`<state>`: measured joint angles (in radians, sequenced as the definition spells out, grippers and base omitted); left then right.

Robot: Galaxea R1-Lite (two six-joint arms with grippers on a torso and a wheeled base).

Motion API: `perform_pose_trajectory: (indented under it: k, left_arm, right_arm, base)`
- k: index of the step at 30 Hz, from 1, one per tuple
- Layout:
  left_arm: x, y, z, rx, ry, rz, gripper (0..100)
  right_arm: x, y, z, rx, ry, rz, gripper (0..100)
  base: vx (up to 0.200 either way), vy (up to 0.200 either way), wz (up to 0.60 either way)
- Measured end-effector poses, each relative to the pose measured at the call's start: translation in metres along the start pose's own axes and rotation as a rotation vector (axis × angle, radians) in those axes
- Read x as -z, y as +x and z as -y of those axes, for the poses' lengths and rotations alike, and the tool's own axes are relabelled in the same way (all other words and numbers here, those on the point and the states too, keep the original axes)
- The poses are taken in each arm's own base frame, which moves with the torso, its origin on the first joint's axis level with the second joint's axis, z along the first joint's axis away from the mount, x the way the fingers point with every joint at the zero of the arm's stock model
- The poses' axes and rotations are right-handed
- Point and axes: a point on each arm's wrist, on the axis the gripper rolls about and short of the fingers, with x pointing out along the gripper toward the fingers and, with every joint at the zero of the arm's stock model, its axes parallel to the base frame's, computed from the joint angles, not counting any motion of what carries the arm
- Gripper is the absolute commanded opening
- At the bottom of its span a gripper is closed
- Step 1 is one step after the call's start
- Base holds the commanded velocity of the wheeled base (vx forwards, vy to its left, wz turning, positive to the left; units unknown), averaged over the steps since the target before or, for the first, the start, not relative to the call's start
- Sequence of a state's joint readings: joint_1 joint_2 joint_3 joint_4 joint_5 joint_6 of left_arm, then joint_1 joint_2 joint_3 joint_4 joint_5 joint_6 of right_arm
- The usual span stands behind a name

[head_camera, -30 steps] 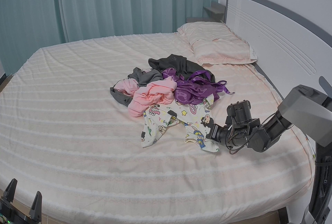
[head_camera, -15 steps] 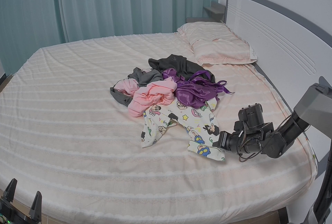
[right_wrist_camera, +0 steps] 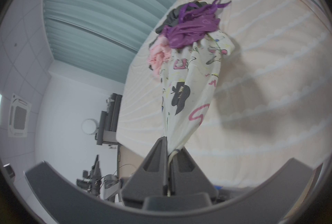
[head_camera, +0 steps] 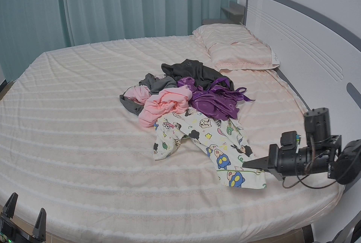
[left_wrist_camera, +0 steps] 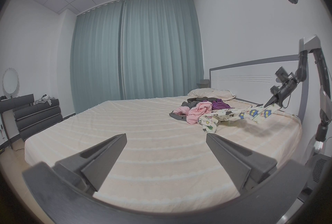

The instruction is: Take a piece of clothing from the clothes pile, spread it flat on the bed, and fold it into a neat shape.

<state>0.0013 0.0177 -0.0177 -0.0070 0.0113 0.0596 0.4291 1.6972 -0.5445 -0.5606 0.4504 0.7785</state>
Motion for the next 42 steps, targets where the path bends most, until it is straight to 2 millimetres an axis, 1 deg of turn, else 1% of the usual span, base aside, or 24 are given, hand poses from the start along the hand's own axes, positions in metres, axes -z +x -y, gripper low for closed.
perform_pose_trajectory:
  k: [7, 9, 14, 18, 22, 25, 28, 32, 34, 38, 42]
  left_arm:
    - [0.0, 0.0, 0.0, 0.0, 0.001, 0.004, 100]
    - [-0.004, -0.001, 0.0, -0.001, -0.022, 0.023, 100]
    - [-0.032, 0.0, -0.001, 0.023, -0.066, 0.068, 100]
    - [-0.048, 0.013, 0.0, 0.16, -0.049, 0.002, 100]
    - [-0.06, 0.033, 0.002, 0.274, -0.024, -0.09, 100]
    - [-0.068, 0.055, 0.006, 0.355, -0.004, -0.149, 100]
    - [-0.073, 0.078, 0.012, 0.423, 0.01, -0.199, 100]
    - [-0.074, 0.108, 0.025, 0.494, 0.03, -0.26, 100]
    - [-0.072, 0.126, 0.034, 0.525, 0.039, -0.287, 100]
    - [-0.067, 0.155, 0.055, 0.565, 0.039, -0.311, 100]
    - [-0.056, 0.182, 0.084, 0.591, 0.033, -0.323, 100]
  right_arm:
    - [0.021, -0.06, -0.024, -0.163, -0.053, 0.037, 0]
    - [0.027, -0.077, -0.03, -0.213, -0.079, 0.057, 0]
    - [0.035, -0.099, -0.038, -0.284, -0.117, 0.088, 0]
    - [0.037, -0.107, -0.042, -0.317, -0.134, 0.1, 0]
    - [0.038, -0.112, -0.044, -0.335, -0.143, 0.109, 0]
    - [0.038, -0.114, -0.045, -0.345, -0.149, 0.113, 0]
    - [0.038, -0.115, -0.046, -0.352, -0.151, 0.116, 0]
    - [0.037, -0.116, -0.048, -0.36, -0.149, 0.119, 0]
    - [0.036, -0.117, -0.049, -0.365, -0.148, 0.121, 0]
    - [0.035, -0.116, -0.051, -0.372, -0.147, 0.122, 0]
    - [0.033, -0.115, -0.054, -0.38, -0.146, 0.118, 0]
  base:
    - [0.0, 0.0, 0.0]
    - [0.0, 0.0, 0.0]
    - [0.0, 0.0, 0.0]
    - [0.0, 0.0, 0.0]
    - [0.0, 0.0, 0.0]
    - [0.0, 0.0, 0.0]
    - [0.0, 0.0, 0.0]
    - [0.0, 0.0, 0.0]
    - [0.0, 0.0, 0.0]
    - [0.0, 0.0, 0.0]
    - [0.0, 0.0, 0.0]
